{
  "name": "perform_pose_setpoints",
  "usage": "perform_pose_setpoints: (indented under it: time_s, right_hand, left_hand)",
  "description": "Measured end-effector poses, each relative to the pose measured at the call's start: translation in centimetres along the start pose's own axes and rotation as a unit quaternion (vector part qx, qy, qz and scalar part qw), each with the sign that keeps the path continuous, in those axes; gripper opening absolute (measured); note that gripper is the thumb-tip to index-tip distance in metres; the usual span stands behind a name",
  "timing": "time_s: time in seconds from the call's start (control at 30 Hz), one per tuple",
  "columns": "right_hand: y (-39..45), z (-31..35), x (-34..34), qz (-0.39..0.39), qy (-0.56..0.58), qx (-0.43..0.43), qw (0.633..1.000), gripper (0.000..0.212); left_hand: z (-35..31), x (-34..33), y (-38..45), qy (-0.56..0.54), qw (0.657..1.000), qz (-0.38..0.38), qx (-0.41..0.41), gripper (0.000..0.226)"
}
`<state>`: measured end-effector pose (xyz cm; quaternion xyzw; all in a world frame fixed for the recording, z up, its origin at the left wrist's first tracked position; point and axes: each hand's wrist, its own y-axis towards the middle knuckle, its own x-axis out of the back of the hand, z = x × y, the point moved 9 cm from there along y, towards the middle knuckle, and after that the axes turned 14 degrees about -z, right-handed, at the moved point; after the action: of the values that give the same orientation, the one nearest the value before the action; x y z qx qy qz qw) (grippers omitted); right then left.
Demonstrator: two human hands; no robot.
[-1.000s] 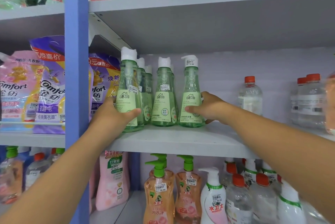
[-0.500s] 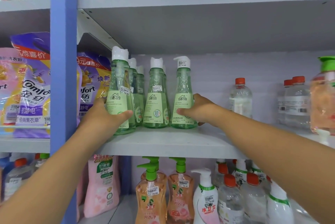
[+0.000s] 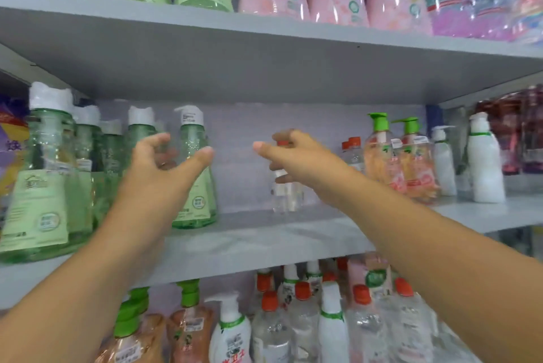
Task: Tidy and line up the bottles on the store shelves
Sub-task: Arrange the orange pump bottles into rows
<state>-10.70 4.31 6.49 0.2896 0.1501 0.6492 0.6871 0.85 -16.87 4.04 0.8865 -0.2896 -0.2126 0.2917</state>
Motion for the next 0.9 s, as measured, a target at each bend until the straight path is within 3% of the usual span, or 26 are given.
perform_pose_setpoints:
  time_s: [0.17, 0.27, 0.4, 0.57, 0.63, 0.7, 0.8, 0.9]
  right_hand:
    - [1.1, -3.6, 14.5, -0.087, 0.003, 0.019, 0.996, 0.061]
    - [2.3, -6.8, 22.6, -0.139, -0.018, 0.016, 0.990, 0.064]
    - [4.2, -10.3, 29.9, -0.161, -0.080, 0.001, 0.984, 0.071]
    - [7.6, -14.1, 31.6, -0.139, -0.111, -0.039, 0.983, 0.073]
    - [8.7, -16.0, 30.8, -0.124, -0.119, -0.062, 0.983, 0.054]
    - [9.4, -17.7, 29.7, -0.103, -0.138, -0.063, 0.983, 0.021]
    - [10.6, -19.0, 28.9, -0.086, -0.152, -0.055, 0.983, 0.021]
    - [10.4, -19.5, 29.0, -0.052, -0.148, -0.070, 0.985, 0.030]
  left_hand:
    - [-0.8, -13.0, -5.2, -0.006, 0.988, 0.135, 0.076, 0.080]
    - [-2.2, -19.8, -8.4, 0.002, 0.982, 0.167, 0.084, 0.075]
    - [-3.1, -27.1, -11.4, 0.050, 0.976, 0.186, 0.099, 0.099]
    - [-2.2, -32.4, -12.6, 0.141, 0.961, 0.202, 0.123, 0.102]
    - [-1.2, -33.8, -12.7, 0.160, 0.952, 0.217, 0.143, 0.081]
    - [-0.6, -35.0, -13.1, 0.169, 0.944, 0.236, 0.159, 0.061]
    - [-1.3, -35.5, -13.9, 0.182, 0.944, 0.245, 0.127, 0.038]
    - [-3.3, -34.5, -15.1, 0.189, 0.950, 0.238, 0.068, 0.038]
